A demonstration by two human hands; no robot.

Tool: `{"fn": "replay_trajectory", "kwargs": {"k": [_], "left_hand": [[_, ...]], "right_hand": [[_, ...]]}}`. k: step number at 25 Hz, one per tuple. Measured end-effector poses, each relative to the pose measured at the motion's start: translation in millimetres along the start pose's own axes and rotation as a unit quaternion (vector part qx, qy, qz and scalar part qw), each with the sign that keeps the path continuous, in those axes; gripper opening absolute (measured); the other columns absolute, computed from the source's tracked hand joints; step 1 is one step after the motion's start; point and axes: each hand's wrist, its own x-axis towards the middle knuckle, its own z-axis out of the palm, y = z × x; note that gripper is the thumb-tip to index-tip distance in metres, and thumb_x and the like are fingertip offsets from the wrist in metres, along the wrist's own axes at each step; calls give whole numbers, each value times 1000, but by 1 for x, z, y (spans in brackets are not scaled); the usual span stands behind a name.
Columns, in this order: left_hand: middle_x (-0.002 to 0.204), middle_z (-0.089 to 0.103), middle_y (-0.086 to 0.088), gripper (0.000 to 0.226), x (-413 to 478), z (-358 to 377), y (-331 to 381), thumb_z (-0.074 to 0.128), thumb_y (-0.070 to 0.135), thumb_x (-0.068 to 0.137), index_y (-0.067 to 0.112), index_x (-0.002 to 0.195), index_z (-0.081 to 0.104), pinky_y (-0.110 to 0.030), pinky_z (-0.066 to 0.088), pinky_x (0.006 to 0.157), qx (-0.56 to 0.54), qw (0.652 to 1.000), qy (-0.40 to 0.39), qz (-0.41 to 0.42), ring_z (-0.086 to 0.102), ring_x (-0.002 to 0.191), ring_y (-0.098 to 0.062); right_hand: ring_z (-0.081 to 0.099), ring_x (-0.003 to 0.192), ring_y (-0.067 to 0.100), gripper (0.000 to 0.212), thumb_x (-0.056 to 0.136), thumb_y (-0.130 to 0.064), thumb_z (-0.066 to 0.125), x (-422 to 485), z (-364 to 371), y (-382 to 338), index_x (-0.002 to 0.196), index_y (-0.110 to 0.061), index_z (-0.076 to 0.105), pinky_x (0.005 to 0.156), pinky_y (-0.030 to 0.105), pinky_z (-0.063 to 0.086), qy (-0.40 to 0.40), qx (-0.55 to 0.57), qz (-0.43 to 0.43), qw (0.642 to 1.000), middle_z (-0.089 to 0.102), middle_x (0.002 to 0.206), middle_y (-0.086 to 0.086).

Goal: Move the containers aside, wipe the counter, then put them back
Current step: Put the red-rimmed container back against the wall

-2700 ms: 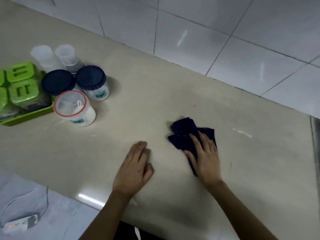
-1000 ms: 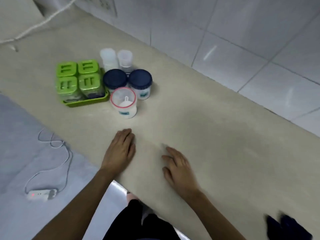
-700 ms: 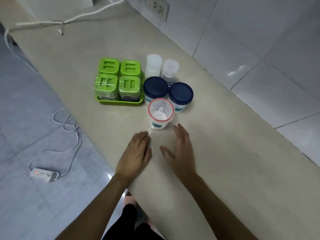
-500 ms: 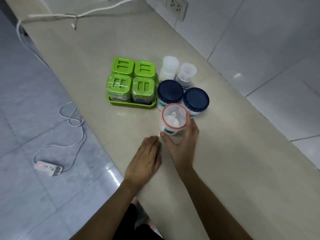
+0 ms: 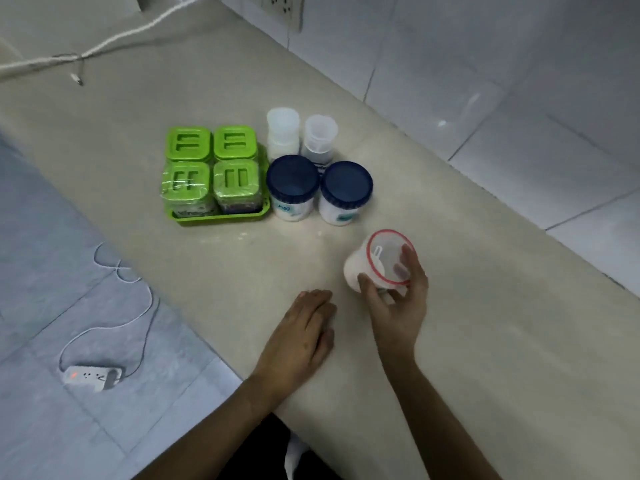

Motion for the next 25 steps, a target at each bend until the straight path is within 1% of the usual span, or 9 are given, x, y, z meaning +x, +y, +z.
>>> {"fn": "replay_trajectory", "kwargs": {"k": [3, 5, 6, 8, 9, 12, 17, 21, 25], "left_hand": [[136, 53, -11, 38, 17, 34, 54, 53, 23, 91, 5, 124, 57, -40, 36, 110, -4, 992, -67, 106, 46, 130, -25], [133, 56, -12, 39, 35, 65, 90, 55, 22, 87, 5, 121, 59, -39, 35, 111, 18, 982, -89, 163, 49, 127, -27], [132, 57, -13, 39, 45, 82, 109, 54, 22, 86, 5, 121, 60, -40, 34, 111, 24, 978, -98, 184, 50, 127, -28], [132, 57, -14, 39, 62, 112, 146, 52, 22, 86, 5, 121, 59, -40, 32, 112, 35, 972, -116, 202, 51, 126, -30], [132, 57, -15, 39, 69, 126, 161, 52, 21, 86, 4, 121, 59, -41, 31, 112, 36, 970, -118, 208, 51, 126, -31], [132, 55, -18, 41, 74, 151, 179, 50, 22, 87, 1, 122, 57, -42, 28, 114, 46, 969, -112, 215, 50, 126, -32], [136, 53, -18, 47, 71, 156, 181, 48, 29, 88, -1, 123, 58, -41, 22, 117, 72, 972, -106, 197, 46, 130, -31], [140, 50, -16, 48, 73, 155, 185, 49, 30, 88, 0, 125, 56, -35, 15, 120, 77, 971, -123, 188, 42, 133, -29], [141, 49, -15, 50, 74, 152, 186, 47, 34, 90, 2, 127, 55, -32, 14, 120, 76, 971, -133, 182, 39, 135, -27]], "right_hand": [[49, 120, -1, 74, 68, -31, 78, -12, -95, 26, 134, -36, 45, 97, 35, 50, 82, -21, 29, 996, 49, 127, -12], [47, 116, -10, 75, 70, -18, 81, -15, -153, 46, 132, -39, 44, 95, 31, 48, 122, -50, 56, 990, 48, 122, -20], [46, 114, -14, 76, 70, -15, 81, -14, -182, 55, 132, -40, 43, 95, 29, 47, 143, -65, 66, 985, 47, 122, -19], [44, 111, -16, 77, 71, -17, 80, -7, -235, 69, 134, -40, 42, 94, 28, 45, 182, -94, 77, 976, 46, 126, -13], [45, 111, -13, 76, 72, -19, 79, 0, -260, 76, 135, -39, 41, 95, 27, 44, 200, -106, 84, 970, 46, 129, -10], [45, 119, 5, 76, 73, -22, 78, 27, -322, 101, 138, -32, 41, 96, 25, 40, 246, -121, 98, 957, 47, 135, -1], [44, 114, 6, 76, 73, -27, 77, 78, -391, 141, 138, -32, 39, 101, 35, 43, 269, -125, 81, 952, 47, 134, 2], [45, 121, 15, 76, 74, -30, 76, 118, -420, 161, 140, -30, 37, 105, 41, 42, 269, -132, 81, 951, 45, 136, 4], [44, 127, 22, 78, 76, -34, 75, 143, -433, 172, 141, -30, 33, 106, 39, 40, 256, -154, 76, 951, 43, 139, 6]]}}
